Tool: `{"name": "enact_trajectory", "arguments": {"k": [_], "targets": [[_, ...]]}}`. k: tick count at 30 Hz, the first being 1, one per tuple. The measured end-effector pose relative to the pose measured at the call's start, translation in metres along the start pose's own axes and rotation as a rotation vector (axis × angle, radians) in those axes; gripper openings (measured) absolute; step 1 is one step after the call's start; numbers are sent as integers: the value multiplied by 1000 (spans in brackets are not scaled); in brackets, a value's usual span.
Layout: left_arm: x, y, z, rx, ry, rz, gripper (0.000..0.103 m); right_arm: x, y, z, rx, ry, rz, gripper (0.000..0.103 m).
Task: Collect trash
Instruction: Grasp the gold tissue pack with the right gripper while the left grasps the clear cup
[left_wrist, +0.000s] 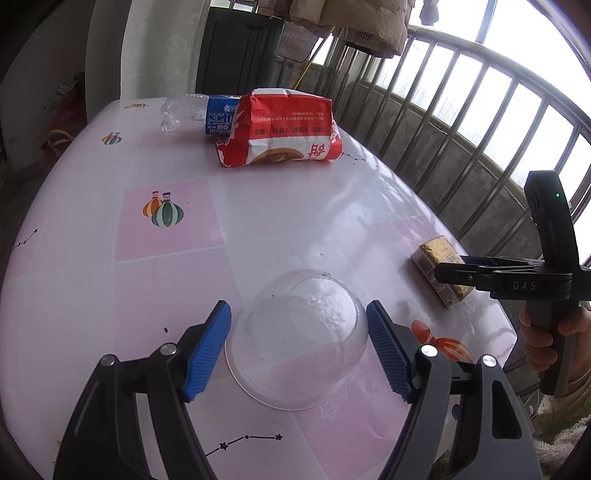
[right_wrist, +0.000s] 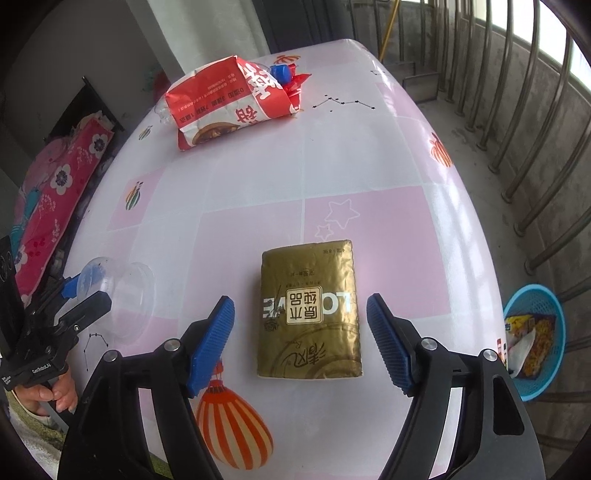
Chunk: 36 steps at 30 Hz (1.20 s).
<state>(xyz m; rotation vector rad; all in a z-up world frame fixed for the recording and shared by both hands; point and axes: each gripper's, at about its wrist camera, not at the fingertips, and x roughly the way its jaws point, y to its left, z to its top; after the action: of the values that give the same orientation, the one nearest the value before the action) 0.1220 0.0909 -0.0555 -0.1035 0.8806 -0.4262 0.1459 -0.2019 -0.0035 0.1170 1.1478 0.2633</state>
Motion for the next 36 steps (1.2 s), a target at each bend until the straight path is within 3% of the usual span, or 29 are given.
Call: {"name": "enact_trajectory", "arguments": {"k": [12, 21, 36], "targets": [[8, -6, -1, 27, -1, 25, 70, 7, 9, -7, -40, 4, -60, 70], [8, -6, -1, 25, -2, 25, 70, 3, 4, -9, -36, -1, -89, 55], [8, -7, 0, 24, -8, 26, 69, 4, 9, -9, -62, -2, -109, 55]]}}
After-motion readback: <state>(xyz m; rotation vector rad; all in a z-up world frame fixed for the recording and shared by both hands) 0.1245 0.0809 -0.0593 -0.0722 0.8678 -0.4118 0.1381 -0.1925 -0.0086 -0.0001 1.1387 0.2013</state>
